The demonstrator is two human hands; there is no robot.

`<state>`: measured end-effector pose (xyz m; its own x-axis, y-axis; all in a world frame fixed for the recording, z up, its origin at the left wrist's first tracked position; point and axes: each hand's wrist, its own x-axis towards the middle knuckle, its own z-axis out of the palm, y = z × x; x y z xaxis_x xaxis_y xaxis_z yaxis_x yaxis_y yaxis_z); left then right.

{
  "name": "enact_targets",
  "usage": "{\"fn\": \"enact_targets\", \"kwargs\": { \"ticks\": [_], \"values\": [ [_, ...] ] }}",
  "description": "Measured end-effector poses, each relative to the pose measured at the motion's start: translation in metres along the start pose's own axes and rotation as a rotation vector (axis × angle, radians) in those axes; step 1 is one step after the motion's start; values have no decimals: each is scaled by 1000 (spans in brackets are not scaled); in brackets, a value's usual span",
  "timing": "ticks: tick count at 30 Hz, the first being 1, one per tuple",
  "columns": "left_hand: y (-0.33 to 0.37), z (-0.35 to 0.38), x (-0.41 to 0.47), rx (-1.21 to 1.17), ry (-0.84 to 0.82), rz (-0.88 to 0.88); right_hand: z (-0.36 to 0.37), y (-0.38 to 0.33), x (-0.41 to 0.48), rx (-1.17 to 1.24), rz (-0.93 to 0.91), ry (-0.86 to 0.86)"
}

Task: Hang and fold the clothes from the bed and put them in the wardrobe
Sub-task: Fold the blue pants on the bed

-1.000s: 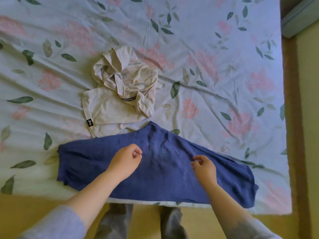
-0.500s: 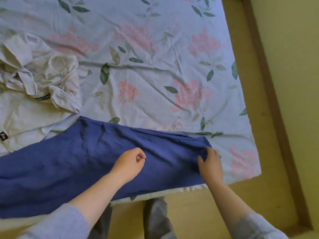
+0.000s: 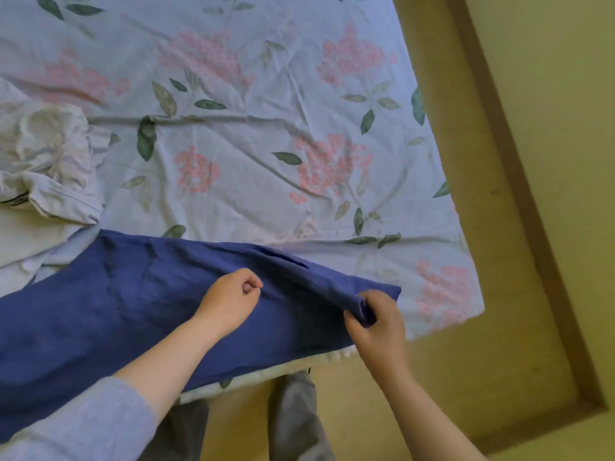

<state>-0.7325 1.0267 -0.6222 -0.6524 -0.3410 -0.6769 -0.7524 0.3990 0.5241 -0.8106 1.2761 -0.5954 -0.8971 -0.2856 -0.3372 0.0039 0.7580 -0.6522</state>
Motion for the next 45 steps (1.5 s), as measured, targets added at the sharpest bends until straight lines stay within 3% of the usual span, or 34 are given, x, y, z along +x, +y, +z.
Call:
{"fn": "enact_targets", "kwargs": {
  "ticks": [2, 6, 10, 15, 18, 20, 24, 25, 29, 34, 37, 40, 43, 45],
  "values": [
    [2, 1, -3, 22, -13, 19, -1, 13, -28, -39, -23, -60],
    [10, -2, -9, 35, -44, 42, -8, 17, -45, -47, -18, 8],
    [5, -11, -14, 49, -33, 48, 2, 6, -47, -117, -7, -194],
    [3, -9, -16, 61, -27, 87, 8, 14, -37, -99, 100, 3],
    [4, -6, -13, 114, 1, 164, 15, 14, -29, -58, 199, 1],
    [8, -2, -9, 149, 22, 223, 21, 13, -24, -8, 273, -59],
    [20, 6, 4, 206, 18, 285, 30, 11, -17, -162, 248, -444],
    [21, 7, 8, 222, 17, 294, 32, 12, -16, -191, 239, -470],
    [20, 16, 13, 308, 19, 316, 33, 21, -21, -315, 154, -188],
    [33, 26, 16, 521, 34, 434, 33, 35, -22, -502, -7, -184],
    [45, 35, 19, 605, 11, 493, 26, 29, -17, -333, -78, -27],
    [57, 38, 23, 660, 8, 577, 13, 12, -3, 39, -42, 49],
    [79, 37, 33, 429, 69, 616, -1, 0, 20, 198, -36, 65],
    [94, 39, 41, 244, 46, 537, -13, 8, 33, 249, -4, 39]
  ]
}}
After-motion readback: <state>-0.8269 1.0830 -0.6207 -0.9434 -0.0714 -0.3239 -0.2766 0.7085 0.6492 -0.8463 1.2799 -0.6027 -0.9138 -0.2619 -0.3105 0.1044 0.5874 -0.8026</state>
